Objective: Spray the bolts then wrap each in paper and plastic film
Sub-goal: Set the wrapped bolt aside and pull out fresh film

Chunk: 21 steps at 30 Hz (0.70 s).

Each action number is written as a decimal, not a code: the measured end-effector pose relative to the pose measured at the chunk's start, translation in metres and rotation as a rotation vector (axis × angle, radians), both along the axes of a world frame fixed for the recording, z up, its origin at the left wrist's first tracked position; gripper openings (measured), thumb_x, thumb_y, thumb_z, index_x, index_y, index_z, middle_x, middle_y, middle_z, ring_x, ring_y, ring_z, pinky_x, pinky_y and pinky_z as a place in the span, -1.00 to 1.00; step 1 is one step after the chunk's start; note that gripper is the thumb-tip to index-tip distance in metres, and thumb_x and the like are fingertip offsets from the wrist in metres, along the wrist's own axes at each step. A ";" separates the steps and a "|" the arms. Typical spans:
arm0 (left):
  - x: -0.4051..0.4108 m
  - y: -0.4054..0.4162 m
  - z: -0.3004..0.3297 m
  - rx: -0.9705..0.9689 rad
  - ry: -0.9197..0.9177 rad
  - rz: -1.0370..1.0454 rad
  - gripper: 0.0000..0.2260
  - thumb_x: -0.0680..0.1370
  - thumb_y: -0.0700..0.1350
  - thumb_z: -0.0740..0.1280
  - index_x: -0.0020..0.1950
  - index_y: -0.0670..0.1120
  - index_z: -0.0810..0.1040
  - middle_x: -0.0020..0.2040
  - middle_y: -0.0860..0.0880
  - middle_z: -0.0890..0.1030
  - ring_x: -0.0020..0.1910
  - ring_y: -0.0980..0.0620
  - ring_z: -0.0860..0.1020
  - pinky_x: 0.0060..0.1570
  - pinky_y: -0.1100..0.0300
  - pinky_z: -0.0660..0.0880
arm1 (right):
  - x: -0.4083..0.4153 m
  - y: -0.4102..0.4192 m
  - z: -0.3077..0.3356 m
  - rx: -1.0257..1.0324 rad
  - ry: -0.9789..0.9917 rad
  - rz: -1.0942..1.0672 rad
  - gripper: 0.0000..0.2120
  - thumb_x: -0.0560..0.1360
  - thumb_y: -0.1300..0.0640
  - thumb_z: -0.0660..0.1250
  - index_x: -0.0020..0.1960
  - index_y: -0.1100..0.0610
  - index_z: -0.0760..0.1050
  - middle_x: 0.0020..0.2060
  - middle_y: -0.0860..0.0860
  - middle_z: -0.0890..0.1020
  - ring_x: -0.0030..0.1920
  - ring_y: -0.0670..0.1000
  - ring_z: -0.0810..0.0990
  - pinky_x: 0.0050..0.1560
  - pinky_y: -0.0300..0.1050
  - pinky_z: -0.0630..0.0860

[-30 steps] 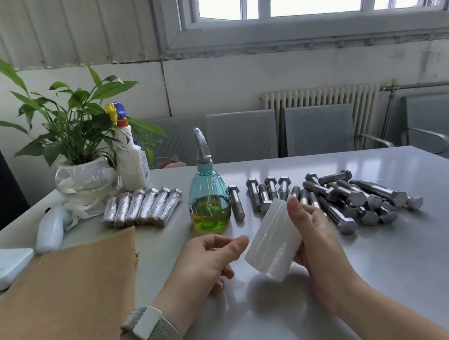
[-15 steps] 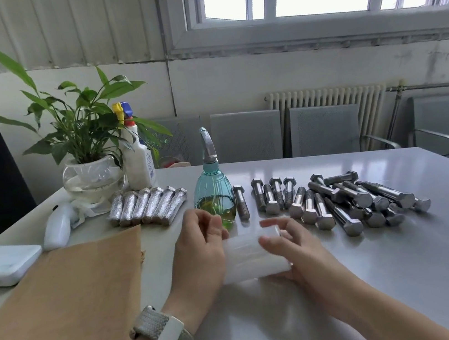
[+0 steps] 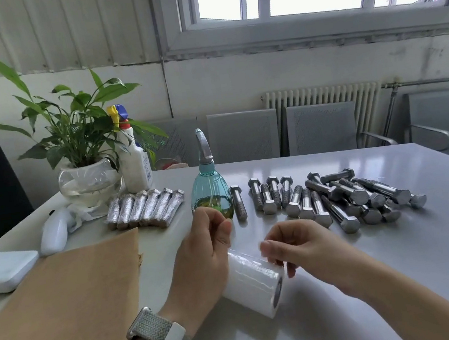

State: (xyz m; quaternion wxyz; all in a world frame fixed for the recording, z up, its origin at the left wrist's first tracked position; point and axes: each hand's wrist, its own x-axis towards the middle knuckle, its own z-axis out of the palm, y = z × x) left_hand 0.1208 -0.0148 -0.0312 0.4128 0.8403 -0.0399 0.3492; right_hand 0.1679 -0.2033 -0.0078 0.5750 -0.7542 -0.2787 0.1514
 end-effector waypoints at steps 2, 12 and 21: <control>0.000 0.000 0.000 -0.001 0.014 0.000 -0.73 0.51 0.26 0.06 -0.05 0.09 0.33 -0.23 0.08 0.55 -0.22 0.06 0.59 -0.18 -0.01 0.55 | 0.002 -0.001 0.001 -0.013 -0.018 -0.003 -0.84 0.53 0.13 0.42 -0.21 0.14 0.59 -0.40 -0.03 0.59 -0.38 -0.09 0.51 -0.35 -0.21 0.47; -0.001 -0.003 0.003 0.042 0.000 0.036 -0.79 0.54 0.21 0.05 -0.05 0.10 0.30 -0.26 0.13 0.53 -0.28 0.20 0.60 -0.27 0.04 0.58 | 0.003 -0.002 0.007 0.046 -0.084 0.000 -0.80 0.54 0.18 0.40 -0.25 0.05 0.59 -0.45 0.01 0.58 -0.39 -0.04 0.52 -0.41 -0.19 0.46; -0.006 0.000 0.008 0.177 -0.046 0.135 -0.85 0.56 0.23 0.02 -0.04 0.21 0.26 -0.33 0.15 0.53 -0.38 0.19 0.59 -0.38 0.06 0.55 | 0.001 -0.012 0.017 -0.065 -0.002 0.020 -0.94 0.45 0.23 0.50 -0.17 0.11 0.65 -0.31 0.03 0.68 -0.27 -0.05 0.59 -0.23 -0.15 0.52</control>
